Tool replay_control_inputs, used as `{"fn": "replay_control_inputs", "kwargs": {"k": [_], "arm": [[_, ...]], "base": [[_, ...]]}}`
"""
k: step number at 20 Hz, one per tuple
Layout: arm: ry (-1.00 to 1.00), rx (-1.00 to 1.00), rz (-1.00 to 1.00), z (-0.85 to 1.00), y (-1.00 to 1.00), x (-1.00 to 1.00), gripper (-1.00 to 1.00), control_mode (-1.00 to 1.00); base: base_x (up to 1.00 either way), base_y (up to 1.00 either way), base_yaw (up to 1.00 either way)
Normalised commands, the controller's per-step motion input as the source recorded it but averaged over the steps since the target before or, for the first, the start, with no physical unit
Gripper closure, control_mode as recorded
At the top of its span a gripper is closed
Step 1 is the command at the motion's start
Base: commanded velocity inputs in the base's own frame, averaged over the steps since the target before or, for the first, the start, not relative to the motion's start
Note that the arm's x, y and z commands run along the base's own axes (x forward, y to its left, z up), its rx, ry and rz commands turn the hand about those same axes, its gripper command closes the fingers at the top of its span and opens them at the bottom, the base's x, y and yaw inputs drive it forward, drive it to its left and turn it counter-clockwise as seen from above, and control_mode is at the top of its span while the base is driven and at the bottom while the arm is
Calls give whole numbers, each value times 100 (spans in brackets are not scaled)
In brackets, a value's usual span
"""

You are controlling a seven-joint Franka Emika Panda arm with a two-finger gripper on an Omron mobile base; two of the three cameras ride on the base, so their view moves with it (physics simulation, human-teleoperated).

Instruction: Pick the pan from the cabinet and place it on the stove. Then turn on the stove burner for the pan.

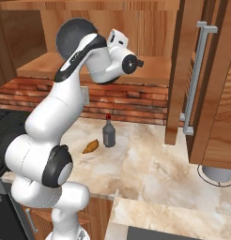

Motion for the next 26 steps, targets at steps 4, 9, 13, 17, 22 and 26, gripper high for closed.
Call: {"fn": "replay_control_inputs", "kwargs": {"k": [4, 9, 13, 17, 22, 26], "arm": [[-8, -2, -9, 11, 7, -25, 100, -100], [-8, 0, -7, 6, 0, -21, 100, -100], [-9, 0, -6, 1, 6, -24, 100, -100], [-11, -1, -6, 0, 11, -29, 100, -100], [-11, 0, -5, 0, 7, -29, 100, -100], [-10, 0, -5, 0, 2, -24, 100, -100]], "base": [[0, 0, 0], [0, 0, 0], [0, 0, 0], [0, 0, 0], [0, 0, 0], [0, 0, 0]]}}
